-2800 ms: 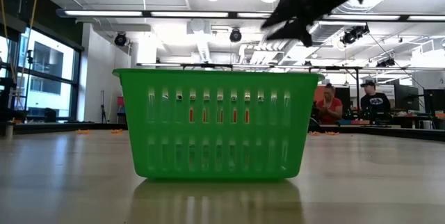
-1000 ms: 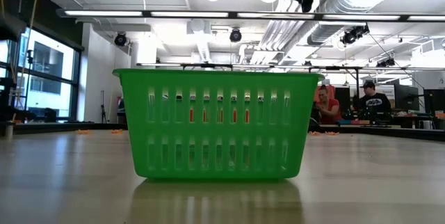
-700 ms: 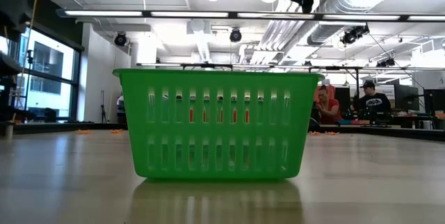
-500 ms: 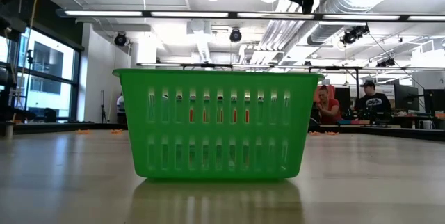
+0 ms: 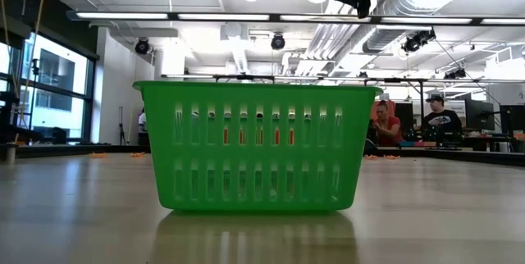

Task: Sort Halloween decoration
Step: Put the black spider toy into the yellow bin

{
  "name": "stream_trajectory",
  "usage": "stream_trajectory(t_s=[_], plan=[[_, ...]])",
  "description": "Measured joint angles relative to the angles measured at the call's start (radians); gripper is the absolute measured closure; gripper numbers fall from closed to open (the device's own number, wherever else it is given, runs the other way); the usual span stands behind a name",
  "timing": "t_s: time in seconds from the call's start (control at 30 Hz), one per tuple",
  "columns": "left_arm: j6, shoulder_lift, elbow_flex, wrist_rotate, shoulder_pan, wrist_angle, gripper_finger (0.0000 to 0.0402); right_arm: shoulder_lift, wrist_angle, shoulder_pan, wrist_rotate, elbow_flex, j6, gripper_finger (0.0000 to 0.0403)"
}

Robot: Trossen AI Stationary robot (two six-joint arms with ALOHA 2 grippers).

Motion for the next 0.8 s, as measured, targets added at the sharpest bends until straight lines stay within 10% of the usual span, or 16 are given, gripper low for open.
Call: stream_trajectory(t_s=[0.8], plan=[[-0.011, 0.049, 0.002, -0.115, -0.054, -0.034, 0.0229, 0.0, -0.008, 0.0, 0.002, 0.0, 0.001, 0.0234]])
